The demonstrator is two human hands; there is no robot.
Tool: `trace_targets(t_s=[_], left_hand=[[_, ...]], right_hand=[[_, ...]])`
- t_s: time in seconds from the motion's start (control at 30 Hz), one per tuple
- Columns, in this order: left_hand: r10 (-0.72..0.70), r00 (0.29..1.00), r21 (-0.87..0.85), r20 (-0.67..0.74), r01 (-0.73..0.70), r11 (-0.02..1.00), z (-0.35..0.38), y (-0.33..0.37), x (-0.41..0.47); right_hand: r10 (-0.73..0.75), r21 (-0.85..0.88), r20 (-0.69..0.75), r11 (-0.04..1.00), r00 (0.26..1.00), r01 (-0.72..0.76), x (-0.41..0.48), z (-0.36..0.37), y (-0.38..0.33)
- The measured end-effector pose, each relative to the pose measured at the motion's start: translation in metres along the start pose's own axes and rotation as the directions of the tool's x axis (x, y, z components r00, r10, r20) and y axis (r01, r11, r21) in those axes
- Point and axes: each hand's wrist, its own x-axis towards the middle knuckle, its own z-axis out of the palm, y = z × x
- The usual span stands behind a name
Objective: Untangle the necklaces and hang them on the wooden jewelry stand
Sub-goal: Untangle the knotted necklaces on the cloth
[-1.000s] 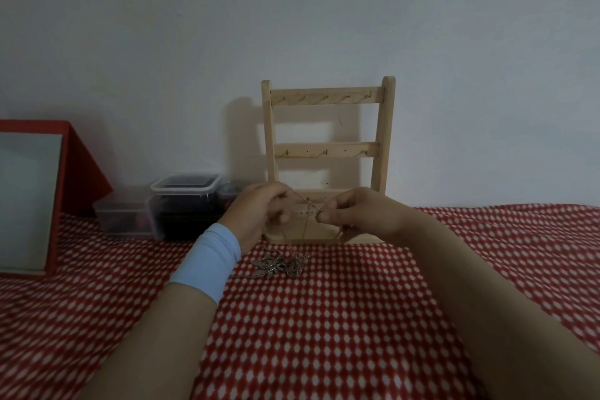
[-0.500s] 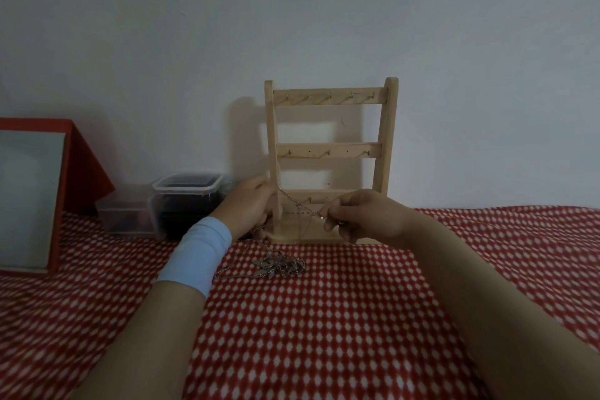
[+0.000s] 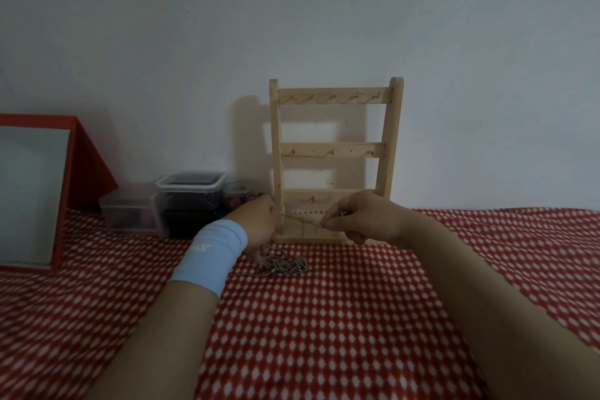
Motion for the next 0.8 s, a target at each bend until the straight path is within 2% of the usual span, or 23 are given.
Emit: trace_targets(t_s=[0.1,0.17,0.27,0.33,0.63,0.73,0.8], left_hand=[[0.011,1.000,0.101,0.009,-0.011,0.995,0.001,0.002,0.000],[0.061,0.998,0.069,-0.001,-0.061,0.996,0.001,0.009,-0.003],[0.178,0.982,-0.259,0.065,-0.155,0.953,0.002,0.025,-0.013],[0.257,0.962,-0.360,0.095,-0.208,0.909,0.003,0.031,-0.018],[0.259,0.961,-0.334,-0.093,-0.275,0.902,0.005,0.022,-0.012],[0.301,0.935,-0.205,-0.189,-0.337,0.919,0.000,0.022,-0.012],[0.337,0.909,-0.131,-0.246,-0.376,0.917,-0.002,0.022,-0.011]], right_hand=[[0.010,0.014,-0.034,1.000,0.999,-0.010,0.001,0.000,0.001],[0.009,0.043,-0.039,0.999,0.999,-0.007,0.001,0.000,0.002],[-0.014,0.081,-0.047,0.997,0.999,0.017,0.003,0.000,0.004],[-0.026,0.130,-0.049,0.991,0.998,0.032,0.004,0.000,0.005],[-0.005,0.404,-0.005,0.915,1.000,0.007,0.008,0.011,0.006],[0.002,0.511,0.025,0.860,1.000,-0.014,0.011,0.016,0.005],[0.000,0.519,0.034,0.855,0.999,-0.018,0.012,0.018,0.005]])
